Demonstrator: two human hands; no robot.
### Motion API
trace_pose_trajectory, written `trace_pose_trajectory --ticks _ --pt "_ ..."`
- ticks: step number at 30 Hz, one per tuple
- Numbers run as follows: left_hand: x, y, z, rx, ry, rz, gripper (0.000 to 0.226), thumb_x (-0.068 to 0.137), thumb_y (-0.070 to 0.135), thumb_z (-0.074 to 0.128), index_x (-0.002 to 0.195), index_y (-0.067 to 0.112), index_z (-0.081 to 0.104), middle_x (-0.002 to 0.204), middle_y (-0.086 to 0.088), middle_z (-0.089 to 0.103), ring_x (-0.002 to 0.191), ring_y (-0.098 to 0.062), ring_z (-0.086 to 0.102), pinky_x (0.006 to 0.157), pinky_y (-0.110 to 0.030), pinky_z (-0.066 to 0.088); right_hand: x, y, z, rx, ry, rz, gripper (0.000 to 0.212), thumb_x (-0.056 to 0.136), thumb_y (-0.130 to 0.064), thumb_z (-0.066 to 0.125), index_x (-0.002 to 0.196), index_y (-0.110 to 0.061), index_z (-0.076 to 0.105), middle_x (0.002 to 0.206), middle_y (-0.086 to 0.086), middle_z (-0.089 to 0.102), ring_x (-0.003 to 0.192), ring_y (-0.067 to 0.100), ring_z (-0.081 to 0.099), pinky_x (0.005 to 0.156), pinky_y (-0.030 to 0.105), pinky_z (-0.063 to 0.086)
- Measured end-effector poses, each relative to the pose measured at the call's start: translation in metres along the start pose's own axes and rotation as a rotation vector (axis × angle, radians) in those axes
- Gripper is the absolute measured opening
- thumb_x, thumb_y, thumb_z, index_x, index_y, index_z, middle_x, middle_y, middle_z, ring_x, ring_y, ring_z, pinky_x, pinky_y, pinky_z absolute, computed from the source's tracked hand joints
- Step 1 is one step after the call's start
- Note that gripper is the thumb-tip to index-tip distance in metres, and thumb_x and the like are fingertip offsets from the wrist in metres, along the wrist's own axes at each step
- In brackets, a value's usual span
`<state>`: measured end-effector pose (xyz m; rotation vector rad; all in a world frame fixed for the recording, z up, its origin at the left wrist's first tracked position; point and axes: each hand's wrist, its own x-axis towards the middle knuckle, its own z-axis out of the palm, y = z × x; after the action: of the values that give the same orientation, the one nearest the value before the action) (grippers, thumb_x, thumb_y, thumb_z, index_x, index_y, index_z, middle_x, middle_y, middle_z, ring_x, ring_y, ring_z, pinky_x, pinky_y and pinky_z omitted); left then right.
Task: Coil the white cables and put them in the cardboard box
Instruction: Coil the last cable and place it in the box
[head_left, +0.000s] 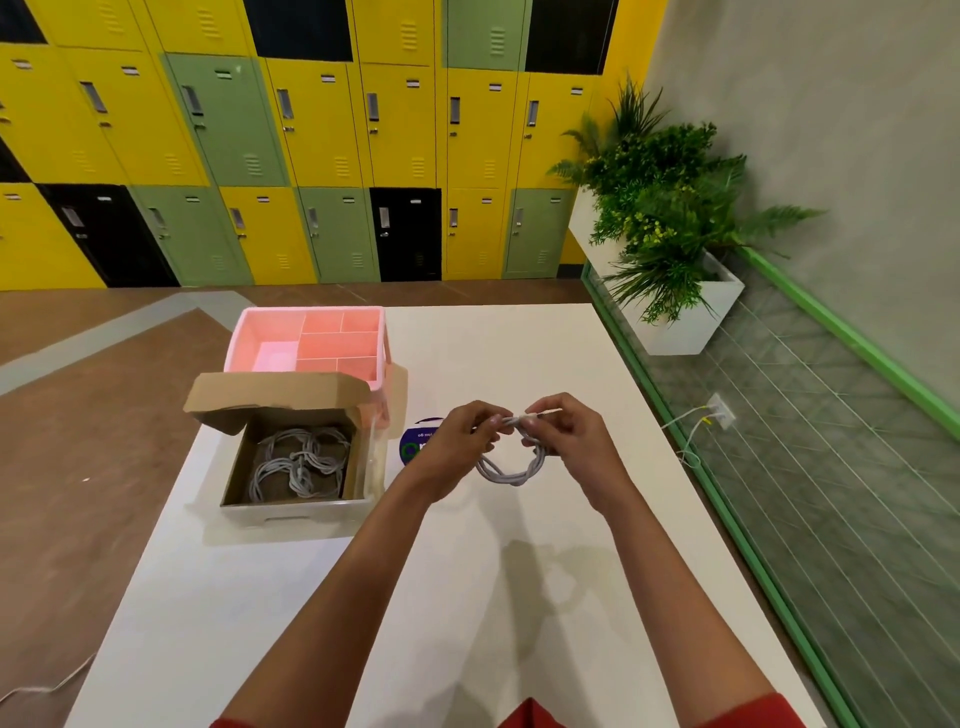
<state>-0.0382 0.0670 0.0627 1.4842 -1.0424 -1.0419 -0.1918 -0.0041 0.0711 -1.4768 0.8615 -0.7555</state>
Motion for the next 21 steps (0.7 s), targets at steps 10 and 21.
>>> trace_pose_trajectory --ticks 10,21 --pt "-0.012 -0.011 0.007 -0.122 0.081 0.013 0.022 0.097 0.005 0.05 0.113 0.004 0.065 0.098 0.006 0.066 0.085 0.009 0.057 0.074 -0.005 0.04 -0.005 0.01 -0.007 0.036 -0.084 0.049 0.01 0.086 -0.007 0.069 0.094 -0.001 0.064 0.083 0.019 0.068 0.08 0.028 0.068 0.076 0.034 0.058" --pt "-0.025 -0.029 0.019 -0.486 0.279 -0.302 0.03 0.102 0.021 0.043 0.094 0.003 0.066 0.074 -0.006 0.065 0.067 -0.013 0.063 0.064 -0.022 0.053 -0.008 0.03 -0.01 0.066 -0.021 -0.009 0.012 0.083 -0.003 0.07 0.092 0.001 0.063 0.083 0.017 0.068 0.076 0.022 0.066 0.071 0.032 0.056"
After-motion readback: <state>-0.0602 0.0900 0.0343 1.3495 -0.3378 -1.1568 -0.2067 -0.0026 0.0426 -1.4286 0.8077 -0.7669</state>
